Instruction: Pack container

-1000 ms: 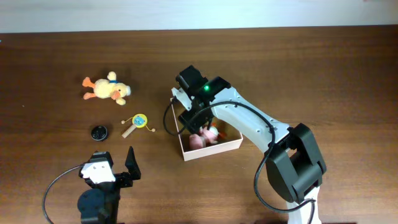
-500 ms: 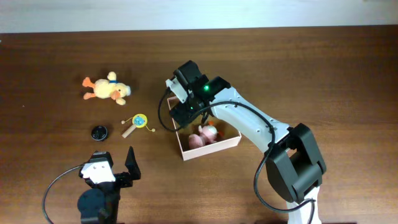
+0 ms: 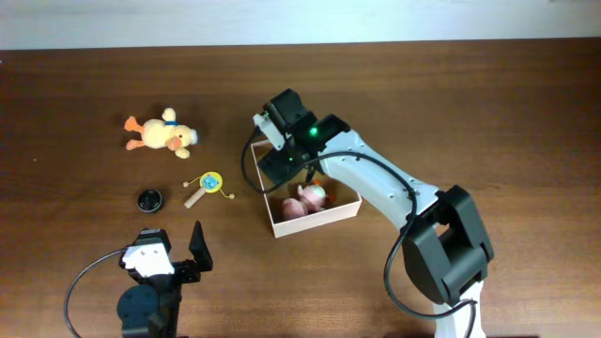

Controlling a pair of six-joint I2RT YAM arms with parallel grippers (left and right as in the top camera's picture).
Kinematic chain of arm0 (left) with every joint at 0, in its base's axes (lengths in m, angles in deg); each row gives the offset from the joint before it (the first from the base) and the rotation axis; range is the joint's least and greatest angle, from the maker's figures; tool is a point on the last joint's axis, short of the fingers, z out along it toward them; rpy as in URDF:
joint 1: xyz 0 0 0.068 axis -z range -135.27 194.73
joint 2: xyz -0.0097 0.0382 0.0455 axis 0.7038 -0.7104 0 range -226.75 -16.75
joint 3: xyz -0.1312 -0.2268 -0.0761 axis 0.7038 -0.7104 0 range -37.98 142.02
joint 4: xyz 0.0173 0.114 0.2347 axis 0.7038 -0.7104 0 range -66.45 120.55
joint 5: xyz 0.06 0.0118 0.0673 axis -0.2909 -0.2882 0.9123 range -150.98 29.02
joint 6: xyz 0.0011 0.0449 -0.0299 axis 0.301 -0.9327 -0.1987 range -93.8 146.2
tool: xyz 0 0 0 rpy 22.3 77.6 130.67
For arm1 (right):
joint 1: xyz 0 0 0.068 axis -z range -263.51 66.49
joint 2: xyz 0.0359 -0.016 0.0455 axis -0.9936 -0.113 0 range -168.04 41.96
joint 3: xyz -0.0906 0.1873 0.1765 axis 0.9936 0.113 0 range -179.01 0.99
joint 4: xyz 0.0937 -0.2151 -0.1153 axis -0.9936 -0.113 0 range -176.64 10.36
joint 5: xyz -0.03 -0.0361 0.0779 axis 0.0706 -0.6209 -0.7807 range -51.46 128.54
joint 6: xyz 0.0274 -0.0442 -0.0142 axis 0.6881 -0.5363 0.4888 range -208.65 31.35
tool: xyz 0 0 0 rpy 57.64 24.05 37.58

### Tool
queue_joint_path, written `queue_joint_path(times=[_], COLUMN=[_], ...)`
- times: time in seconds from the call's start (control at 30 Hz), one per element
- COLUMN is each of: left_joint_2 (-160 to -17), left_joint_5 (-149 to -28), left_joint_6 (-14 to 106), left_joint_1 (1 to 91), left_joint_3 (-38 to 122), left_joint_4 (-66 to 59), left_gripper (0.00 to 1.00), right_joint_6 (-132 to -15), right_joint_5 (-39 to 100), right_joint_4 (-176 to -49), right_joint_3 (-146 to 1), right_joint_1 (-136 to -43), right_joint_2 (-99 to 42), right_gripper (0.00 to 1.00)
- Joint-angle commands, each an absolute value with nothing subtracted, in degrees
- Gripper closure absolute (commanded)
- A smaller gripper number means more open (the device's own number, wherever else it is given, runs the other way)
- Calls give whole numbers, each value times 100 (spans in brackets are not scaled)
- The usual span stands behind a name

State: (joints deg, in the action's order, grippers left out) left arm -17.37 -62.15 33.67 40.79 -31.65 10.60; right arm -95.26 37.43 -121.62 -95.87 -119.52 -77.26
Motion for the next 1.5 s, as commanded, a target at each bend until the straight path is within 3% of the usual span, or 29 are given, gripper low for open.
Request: queue_joint_path(times=[0.0,0.33,0.93,1.47], left_joint_2=[-1709,-1709,-1709,-1709], left_joint_5=[-6293,-6293,-6293,-6293], left_joint_6=[3275,3275,3275,3275], left_joint_1=[4039,4039,4039,4039], left_joint_3=[-3189,-3189,-3189,-3189], left_joint_4=[1058,1058,1058,1058], left_gripper=[1,1,1,1], right_joint_6=[-9258,-9220,-9220,-9223], right_joint_5=[4036,4069,3492,3359], right_joint_4=[-12234,-12614,-12765,-14260], right_joint_3=[-9705,-9705,-9808,-11425], right_joint_1=[-11600,-10892,-10946,-10848], right_joint_2=[-7768,-7768,-7755,-7623], right_gripper=[6,5,5,4])
